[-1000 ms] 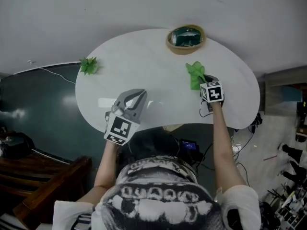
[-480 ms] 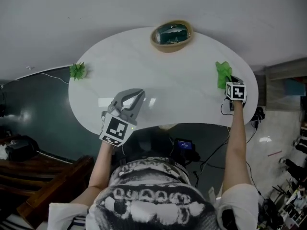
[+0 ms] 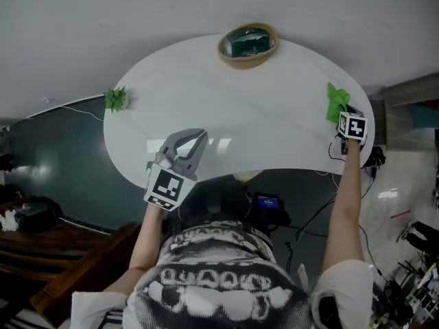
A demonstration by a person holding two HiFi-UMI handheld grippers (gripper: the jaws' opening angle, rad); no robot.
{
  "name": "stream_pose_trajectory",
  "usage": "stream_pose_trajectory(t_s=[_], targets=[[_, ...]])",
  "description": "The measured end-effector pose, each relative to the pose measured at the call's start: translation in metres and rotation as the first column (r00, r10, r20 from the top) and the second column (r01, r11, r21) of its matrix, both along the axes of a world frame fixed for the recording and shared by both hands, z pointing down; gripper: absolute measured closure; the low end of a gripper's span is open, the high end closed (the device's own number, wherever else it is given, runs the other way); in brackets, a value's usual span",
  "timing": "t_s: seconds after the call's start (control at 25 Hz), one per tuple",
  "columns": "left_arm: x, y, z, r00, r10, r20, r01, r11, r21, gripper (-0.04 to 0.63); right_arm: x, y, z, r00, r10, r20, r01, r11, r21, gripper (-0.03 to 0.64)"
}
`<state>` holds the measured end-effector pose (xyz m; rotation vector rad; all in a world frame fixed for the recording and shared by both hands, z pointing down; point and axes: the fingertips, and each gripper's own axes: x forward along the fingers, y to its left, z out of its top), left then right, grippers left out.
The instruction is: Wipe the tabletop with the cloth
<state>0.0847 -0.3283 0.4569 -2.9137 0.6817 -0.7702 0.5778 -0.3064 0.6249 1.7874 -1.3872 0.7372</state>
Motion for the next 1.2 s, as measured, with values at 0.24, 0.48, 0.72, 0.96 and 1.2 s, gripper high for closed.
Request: stream_pose_trajectory(t_s=[0.24, 0.48, 0.72, 0.96, 1.2], targets=[[-0.027, 0.014, -0.009, 0.999, -0.002, -0.047, 0.003, 1.0, 0.008, 0.588, -0.057, -0.002, -0.024, 0.998, -0.069, -0.005, 0.069, 0.997, 0.042, 0.535], [-0.099, 0.029, -0.01, 0.996, -0.064, -0.068, 0.065, 0.998, 0.011, 0.588, -0.172, -0.011, -0.045, 0.981, -0.194, 0.005, 0.193, 0.977, 0.093, 0.535], [-0.191, 0.05, -0.007, 0.988, -0.138, -0.065, 0.139, 0.99, 0.022, 0.588, -0.329, -0.023, -0.053, 0.928, -0.37, 0.029, 0.364, 0.922, 0.135, 0.535], [-0.276, 0.071, -0.003, 0.979, -0.202, -0.037, 0.203, 0.978, 0.037, 0.588, -0.492, -0.033, -0.058, 0.828, -0.559, 0.05, 0.543, 0.82, 0.179, 0.535], [-0.342, 0.091, 0.006, 0.962, -0.271, -0.021, 0.271, 0.962, 0.031, 0.588, -0.637, -0.045, -0.061, 0.72, -0.687, 0.095, 0.652, 0.718, 0.244, 0.535]])
